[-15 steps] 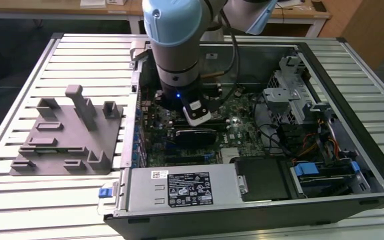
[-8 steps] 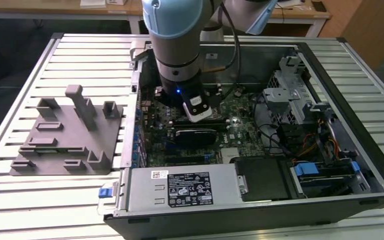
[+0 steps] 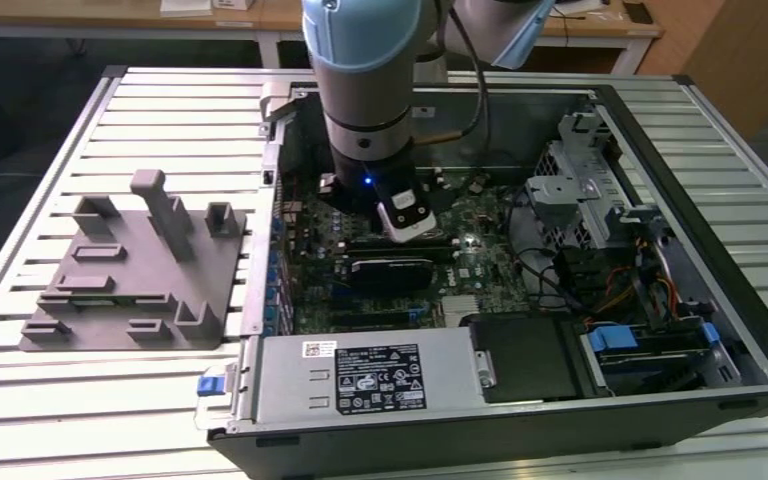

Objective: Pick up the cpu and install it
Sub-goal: 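Install the second cpu locking lever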

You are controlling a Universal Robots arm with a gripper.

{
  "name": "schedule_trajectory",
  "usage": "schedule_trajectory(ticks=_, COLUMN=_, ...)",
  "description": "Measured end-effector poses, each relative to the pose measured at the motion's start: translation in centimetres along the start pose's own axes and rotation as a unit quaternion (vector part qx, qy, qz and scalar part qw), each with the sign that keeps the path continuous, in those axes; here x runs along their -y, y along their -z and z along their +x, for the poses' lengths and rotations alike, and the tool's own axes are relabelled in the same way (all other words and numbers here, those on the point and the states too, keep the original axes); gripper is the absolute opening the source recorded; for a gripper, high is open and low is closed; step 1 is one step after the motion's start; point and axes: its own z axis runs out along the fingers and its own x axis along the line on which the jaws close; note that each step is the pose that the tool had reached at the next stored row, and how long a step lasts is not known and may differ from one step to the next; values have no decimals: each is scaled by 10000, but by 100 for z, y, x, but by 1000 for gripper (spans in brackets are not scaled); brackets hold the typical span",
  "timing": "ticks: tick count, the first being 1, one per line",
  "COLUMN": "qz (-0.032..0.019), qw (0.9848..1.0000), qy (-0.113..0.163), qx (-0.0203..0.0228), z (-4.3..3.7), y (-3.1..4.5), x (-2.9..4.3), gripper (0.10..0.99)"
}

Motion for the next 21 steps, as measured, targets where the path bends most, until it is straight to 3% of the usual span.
schedule_trajectory(ticks=10, qz=87, qw=10000, qy=6, qx=4, z=-89, y=-72, x=-258, gripper=106)
schedule_trajectory(ticks=17, qz=173, qw=9998, qy=11, qx=1, z=-220, y=-113, x=-356, gripper=106)
schedule_trajectory(ticks=21, qz=252, qw=9997, qy=14, qx=-9, z=-297, y=-140, x=-400, gripper=106)
